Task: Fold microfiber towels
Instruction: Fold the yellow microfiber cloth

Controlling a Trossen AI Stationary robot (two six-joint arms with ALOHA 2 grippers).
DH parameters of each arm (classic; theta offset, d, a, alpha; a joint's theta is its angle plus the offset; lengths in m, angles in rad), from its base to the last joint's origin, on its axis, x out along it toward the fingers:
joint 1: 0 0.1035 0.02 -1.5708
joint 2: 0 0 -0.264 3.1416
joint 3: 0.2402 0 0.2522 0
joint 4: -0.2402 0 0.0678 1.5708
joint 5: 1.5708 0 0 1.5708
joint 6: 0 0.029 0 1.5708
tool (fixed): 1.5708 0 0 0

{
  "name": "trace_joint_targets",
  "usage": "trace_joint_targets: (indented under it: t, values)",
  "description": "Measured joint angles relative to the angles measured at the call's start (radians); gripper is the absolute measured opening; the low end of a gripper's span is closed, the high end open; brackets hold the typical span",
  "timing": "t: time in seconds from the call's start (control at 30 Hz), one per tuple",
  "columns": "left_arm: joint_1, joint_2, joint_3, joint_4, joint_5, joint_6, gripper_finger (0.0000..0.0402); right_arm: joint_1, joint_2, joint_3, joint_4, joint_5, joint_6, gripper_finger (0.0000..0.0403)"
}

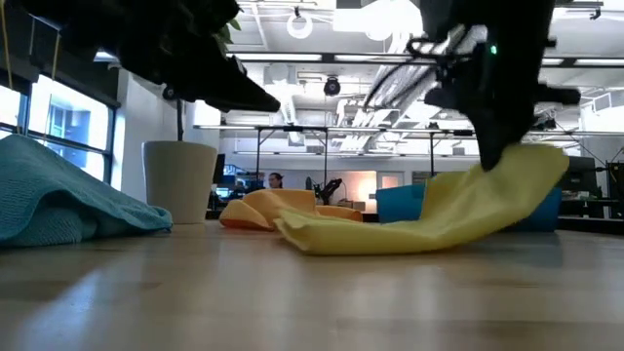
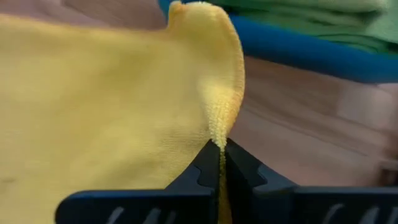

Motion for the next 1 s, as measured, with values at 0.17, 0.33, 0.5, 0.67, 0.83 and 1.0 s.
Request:
trace_joint_targets:
  t: [0.17,0.33,0.5,0.67,0.83,1.0]
  values:
    - [0.000,-0.017,0.000,-0.056,0.000,-0.068,0.0110,0.000,0.003,0.124,-0.024,-0.038,0.017,0.0000]
    - [-0.015,-0.091,0.000,-0.180,0.005,-0.151,0.0110,0.000,0.097,0.243,0.008,-0.049,0.007,0.0000]
    - [-0.053,-0.178,0.000,-0.317,0.016,-0.203,0.0110,0.000,0.270,0.402,0.018,-0.049,-0.087,0.0000]
    - [-0.106,-0.238,0.000,-0.391,0.000,-0.214,0.0110,0.000,0.437,0.592,0.017,-0.067,-0.180,0.0000]
    - [-0.157,-0.278,-0.001,-0.454,-0.055,-0.214,0.0110,0.000,0.567,0.747,0.014,-0.067,-0.264,0.0000]
    - [-0.199,-0.299,-0.002,-0.509,-0.117,-0.218,0.0110,-0.001,0.656,0.822,-0.020,-0.091,-0.308,0.0000]
